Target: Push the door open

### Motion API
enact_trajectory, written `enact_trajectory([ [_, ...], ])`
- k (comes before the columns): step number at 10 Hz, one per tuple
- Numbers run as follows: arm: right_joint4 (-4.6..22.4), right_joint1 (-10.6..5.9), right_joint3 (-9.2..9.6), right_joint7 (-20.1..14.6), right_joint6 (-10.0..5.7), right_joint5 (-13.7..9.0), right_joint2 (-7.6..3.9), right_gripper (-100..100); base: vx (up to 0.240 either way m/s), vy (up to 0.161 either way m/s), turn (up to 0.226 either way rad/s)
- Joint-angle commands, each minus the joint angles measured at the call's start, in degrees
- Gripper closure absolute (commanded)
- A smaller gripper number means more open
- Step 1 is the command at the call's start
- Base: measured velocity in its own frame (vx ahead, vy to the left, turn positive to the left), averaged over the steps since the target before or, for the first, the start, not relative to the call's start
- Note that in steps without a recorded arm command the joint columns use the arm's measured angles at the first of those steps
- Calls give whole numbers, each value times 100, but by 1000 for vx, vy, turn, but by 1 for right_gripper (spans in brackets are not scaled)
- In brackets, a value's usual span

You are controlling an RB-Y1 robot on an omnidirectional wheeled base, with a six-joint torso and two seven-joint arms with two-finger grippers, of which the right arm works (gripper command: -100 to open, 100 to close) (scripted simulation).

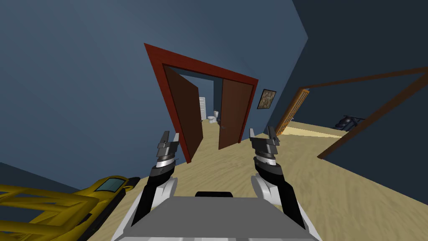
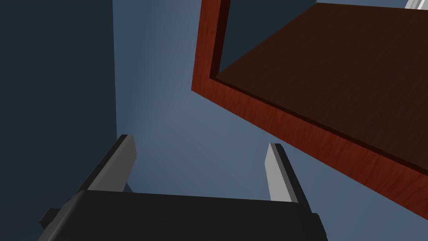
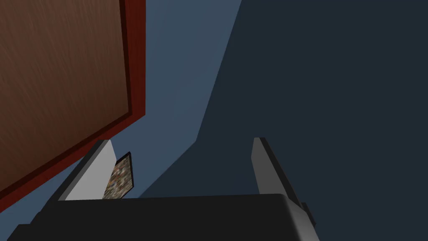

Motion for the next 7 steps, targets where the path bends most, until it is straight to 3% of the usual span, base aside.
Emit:
enact_trajectory([
  [1,220,-49,19,14,-31,15,-33,-100,195,-63,49],
  [7,991,-220,84,65,-141,68,-123,-100,120,-39,43],
])
